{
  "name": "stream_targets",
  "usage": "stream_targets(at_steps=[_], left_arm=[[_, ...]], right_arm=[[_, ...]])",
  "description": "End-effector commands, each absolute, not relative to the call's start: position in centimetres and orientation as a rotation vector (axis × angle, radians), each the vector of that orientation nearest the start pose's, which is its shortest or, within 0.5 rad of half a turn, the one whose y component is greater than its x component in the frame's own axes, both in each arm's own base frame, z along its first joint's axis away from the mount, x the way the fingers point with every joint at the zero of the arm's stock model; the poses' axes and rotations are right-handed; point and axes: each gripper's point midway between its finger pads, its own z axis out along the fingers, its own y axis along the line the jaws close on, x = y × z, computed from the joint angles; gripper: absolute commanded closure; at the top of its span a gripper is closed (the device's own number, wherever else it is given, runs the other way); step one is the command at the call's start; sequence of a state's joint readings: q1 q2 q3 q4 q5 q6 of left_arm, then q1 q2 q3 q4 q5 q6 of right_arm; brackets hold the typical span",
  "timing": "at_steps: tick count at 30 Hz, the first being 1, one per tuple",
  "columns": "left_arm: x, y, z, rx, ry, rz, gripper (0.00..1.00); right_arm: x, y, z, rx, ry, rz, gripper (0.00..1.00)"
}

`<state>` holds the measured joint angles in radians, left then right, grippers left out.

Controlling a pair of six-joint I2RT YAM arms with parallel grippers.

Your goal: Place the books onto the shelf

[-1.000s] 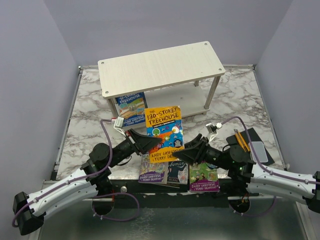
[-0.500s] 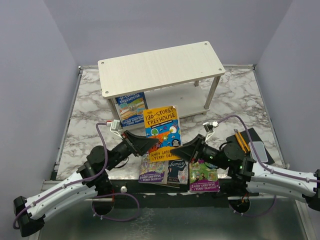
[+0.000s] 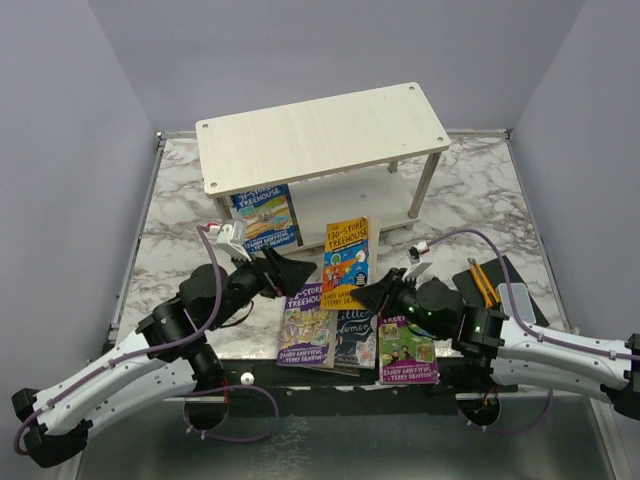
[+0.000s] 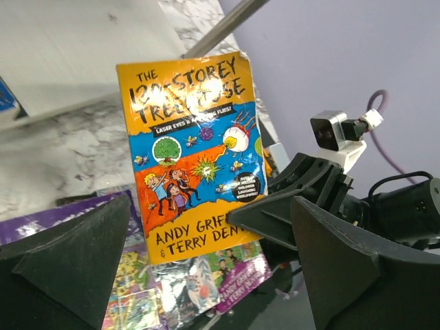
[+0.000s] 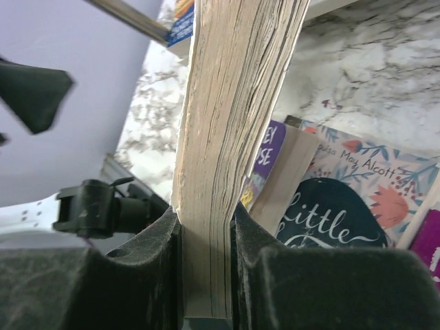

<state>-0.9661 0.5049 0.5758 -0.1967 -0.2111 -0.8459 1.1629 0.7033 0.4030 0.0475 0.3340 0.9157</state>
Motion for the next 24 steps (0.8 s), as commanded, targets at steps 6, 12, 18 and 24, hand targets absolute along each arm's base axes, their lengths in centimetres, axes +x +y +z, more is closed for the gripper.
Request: stream_targets(at_steps=[6, 12, 18, 24], left_arm=[[17.3, -19.0, 30.1, 0.164, 1.798, -0.815, 0.01], [15.4, -19.1, 35.0, 0.309, 1.691, -0.885, 0.01], [14.9, -17.9, 37.8, 0.335, 1.579, -0.876, 0.01], [15.4, -16.1, 38.7, 0.28, 1.455, -0.836, 0.01]], right_arm=[[17.5, 29.1, 22.3, -0.017, 1.928, 1.044, 0.99], [15.0, 29.6, 23.6, -0.236, 1.998, 1.084, 0.99], [11.3, 28.7, 26.4, -0.46, 2.032, 1.158, 0.99], [7.7, 28.6, 30.3, -0.655, 1.942, 1.33, 0.99]])
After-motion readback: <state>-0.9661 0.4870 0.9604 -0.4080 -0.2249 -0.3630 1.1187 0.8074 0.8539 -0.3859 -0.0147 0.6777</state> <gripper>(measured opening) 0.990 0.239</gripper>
